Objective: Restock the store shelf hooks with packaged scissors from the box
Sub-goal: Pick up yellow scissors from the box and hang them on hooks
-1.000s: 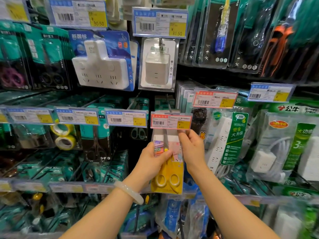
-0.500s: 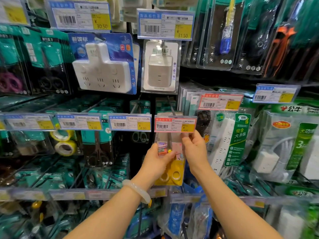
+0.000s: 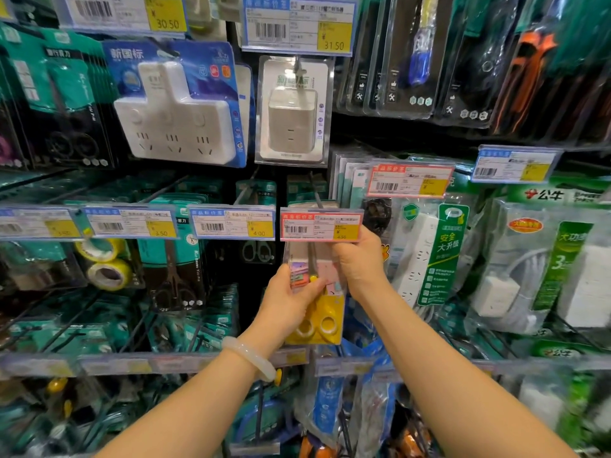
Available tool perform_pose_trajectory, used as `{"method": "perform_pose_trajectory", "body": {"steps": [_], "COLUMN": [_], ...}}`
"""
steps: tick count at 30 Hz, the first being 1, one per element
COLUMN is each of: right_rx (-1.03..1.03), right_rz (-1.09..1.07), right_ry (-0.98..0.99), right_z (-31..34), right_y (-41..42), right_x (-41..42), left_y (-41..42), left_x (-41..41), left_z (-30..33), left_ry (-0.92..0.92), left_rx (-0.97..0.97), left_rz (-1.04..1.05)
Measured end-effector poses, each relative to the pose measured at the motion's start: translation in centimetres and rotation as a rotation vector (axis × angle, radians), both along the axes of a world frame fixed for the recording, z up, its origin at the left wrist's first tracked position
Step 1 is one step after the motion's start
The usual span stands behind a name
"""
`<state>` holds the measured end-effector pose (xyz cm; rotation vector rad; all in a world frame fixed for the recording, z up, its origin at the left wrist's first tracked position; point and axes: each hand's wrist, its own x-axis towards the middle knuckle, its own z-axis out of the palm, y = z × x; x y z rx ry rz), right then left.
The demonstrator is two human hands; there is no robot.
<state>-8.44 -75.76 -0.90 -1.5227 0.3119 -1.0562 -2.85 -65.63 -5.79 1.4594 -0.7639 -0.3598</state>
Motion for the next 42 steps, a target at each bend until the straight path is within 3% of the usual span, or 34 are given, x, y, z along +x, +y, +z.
{"method": "perform_pose_trajectory", "body": {"steps": [13,29,33,42], "right_rx": [-0.1,-0.445,-0.379,-0.281], "right_rz": [0.001,0.138,0.067,-0.048], "right_ry": [-0.111,0.104,0.057,0.203], "right_z": [-0.4,0.2,0.4,2.4], "right_y": [-0.6,-3.8,-3.5,-2.2], "right_x": [0.2,-1.8,-2.5,-1.9], "left_y": [-0.5,-1.0,-1.2,-1.1], "left_x": [-0.8,-1.6,-1.9,-2.3], "left_z": [0.1,0.0,-0.1,0.1], "left_ry": [0.009,0.01,-0.03,0.019], "left_rx": [-0.027,-0.02,-0.003,-0.017], "left_rz": [0.042,0.14,0.18,0.191]}}
